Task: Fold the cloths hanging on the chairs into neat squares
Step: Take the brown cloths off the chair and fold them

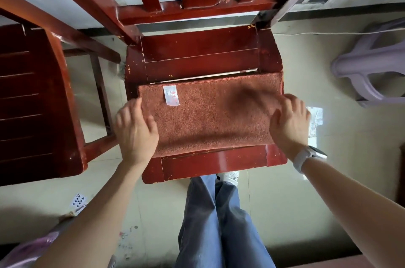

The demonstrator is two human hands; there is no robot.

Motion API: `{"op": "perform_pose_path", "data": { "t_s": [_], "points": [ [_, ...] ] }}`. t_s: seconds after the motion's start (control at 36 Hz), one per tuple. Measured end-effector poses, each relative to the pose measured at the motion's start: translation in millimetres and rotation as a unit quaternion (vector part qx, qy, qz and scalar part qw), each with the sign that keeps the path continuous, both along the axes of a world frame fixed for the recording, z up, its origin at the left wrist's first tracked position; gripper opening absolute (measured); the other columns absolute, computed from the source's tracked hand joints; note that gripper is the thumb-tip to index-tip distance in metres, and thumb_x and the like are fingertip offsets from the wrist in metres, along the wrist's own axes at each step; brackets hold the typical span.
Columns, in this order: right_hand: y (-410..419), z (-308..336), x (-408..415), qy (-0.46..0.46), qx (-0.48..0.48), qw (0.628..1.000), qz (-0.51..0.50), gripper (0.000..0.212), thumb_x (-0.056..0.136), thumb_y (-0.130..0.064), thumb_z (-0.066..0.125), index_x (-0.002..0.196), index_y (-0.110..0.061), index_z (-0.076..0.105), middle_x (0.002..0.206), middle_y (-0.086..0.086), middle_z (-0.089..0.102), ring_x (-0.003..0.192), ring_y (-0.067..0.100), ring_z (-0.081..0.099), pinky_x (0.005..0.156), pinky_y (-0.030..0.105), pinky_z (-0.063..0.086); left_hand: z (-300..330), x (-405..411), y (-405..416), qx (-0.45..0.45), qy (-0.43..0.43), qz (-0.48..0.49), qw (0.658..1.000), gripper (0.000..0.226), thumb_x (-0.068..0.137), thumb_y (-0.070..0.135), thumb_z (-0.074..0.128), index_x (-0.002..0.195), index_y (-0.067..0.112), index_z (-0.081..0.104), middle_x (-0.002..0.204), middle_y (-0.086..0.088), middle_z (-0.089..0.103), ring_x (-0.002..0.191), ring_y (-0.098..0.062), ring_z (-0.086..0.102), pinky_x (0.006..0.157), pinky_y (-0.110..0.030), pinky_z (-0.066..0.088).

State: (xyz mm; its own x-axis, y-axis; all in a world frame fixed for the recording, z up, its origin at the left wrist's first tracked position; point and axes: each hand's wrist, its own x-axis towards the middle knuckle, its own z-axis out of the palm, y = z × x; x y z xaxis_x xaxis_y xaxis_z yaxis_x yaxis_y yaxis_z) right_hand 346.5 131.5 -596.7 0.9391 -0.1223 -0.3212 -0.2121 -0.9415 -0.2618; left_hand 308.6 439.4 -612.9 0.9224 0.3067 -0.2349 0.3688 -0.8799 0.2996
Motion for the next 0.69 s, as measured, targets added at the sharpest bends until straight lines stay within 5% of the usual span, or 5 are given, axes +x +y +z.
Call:
{"op": "perform_pose_path", "data": {
  "t_s": [0.11,0.22,0.33,0.53,0.69],
  "points": [
    [26.9,-10.6,27.1,0.022,-0.028,0.979,0.200,0.055,0.083,-0.022,0.028,0.136,-0.015,0.041,0.141,0.012,0.042,0.134,0.032,0.032,0.113,0.056,0.014,-8.7,28.5,-18.5,0.032,0.009,-0.156,0.987,0.048,0.091,0.025,0.039,0.136,0.012,0.037,0.144,-0.010,0.039,0.132,-0.031,0.033,0.107,-0.048,0.024],
    [59.4,-25.6,48.0,0.041,-0.035,0.955,0.293,0.052,0.090,-0.025,0.033,0.142,-0.018,0.031,0.150,0.008,0.030,0.141,0.028,0.021,0.113,0.053,0.002,-21.6,53.1,-34.5,0.027,0.030,-0.221,0.974,0.048,0.093,0.029,0.031,0.138,0.015,0.037,0.143,-0.007,0.042,0.133,-0.028,0.035,0.110,-0.051,0.019],
    [71.1,-46.3,49.4,0.052,-0.060,0.949,0.304,0.055,0.092,-0.036,0.022,0.144,-0.020,0.025,0.151,0.005,0.028,0.141,0.025,0.023,0.112,0.054,0.010,-33.0,60.5,-42.7,0.019,0.054,-0.244,0.968,0.049,0.093,0.028,0.027,0.139,0.014,0.037,0.142,-0.006,0.044,0.132,-0.026,0.037,0.110,-0.051,0.019],
    [58.2,-60.1,48.8,0.017,-0.112,0.934,0.338,0.054,0.093,-0.043,0.026,0.145,-0.027,0.019,0.152,0.003,0.027,0.140,0.027,0.025,0.110,0.059,0.014,-49.8,48.9,-25.2,0.081,0.072,-0.243,0.964,0.057,0.094,0.046,0.021,0.146,0.022,0.016,0.154,-0.005,0.018,0.142,-0.028,0.013,0.113,-0.052,0.005],
    [20.0,-49.2,62.5,0.047,-0.120,0.961,0.243,0.054,0.093,-0.043,0.019,0.145,-0.026,0.021,0.153,0.003,0.023,0.142,0.026,0.020,0.111,0.061,0.010,-46.8,54.7,-2.7,0.079,0.094,-0.180,0.976,0.057,0.094,0.050,0.012,0.145,0.026,0.007,0.155,0.003,0.008,0.143,-0.025,0.003,0.112,-0.055,-0.002]
  ]
}}
